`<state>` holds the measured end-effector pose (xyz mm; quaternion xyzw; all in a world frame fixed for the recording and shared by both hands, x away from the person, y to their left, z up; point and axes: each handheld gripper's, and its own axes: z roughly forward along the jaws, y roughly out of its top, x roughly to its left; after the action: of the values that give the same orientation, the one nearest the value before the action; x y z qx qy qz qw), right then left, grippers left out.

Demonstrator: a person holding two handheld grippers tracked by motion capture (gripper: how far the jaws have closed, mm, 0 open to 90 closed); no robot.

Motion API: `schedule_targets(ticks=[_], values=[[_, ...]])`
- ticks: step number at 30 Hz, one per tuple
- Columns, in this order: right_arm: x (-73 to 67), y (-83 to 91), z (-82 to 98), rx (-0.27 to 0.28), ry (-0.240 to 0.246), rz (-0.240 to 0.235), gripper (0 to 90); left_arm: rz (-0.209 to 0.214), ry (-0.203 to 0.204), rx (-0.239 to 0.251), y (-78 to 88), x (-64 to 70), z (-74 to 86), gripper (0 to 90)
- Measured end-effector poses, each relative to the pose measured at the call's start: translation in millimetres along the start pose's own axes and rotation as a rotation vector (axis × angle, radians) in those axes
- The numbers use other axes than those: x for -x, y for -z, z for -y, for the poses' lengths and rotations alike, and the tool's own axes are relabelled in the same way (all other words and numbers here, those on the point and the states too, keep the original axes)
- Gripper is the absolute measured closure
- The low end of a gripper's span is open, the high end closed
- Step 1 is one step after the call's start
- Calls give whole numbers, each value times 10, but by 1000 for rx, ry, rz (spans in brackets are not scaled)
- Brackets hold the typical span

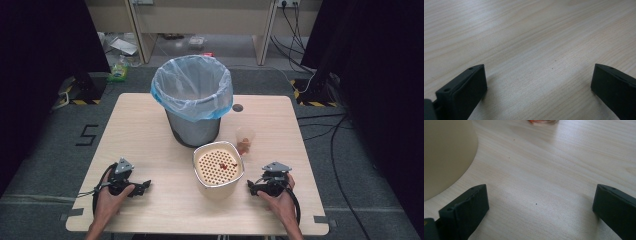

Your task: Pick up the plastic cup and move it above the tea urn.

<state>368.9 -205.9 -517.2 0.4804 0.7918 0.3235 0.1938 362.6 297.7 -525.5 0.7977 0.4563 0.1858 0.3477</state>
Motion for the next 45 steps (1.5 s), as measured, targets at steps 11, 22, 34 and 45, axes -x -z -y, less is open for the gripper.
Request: schedule_targets(ticks=[11,22,34,45], values=[[130,160,-64,46,-23,37,177,0,0,0,0,0,0,0],[170,280,-431,92,31,71,261,0,0,0,0,0,0,0],[316,402,-815,119,-14,57,305,2,-3,0,0,1,0,0],[298,365,-1096,146,-14,47,355,3,-3,0,0,1,0,0]])
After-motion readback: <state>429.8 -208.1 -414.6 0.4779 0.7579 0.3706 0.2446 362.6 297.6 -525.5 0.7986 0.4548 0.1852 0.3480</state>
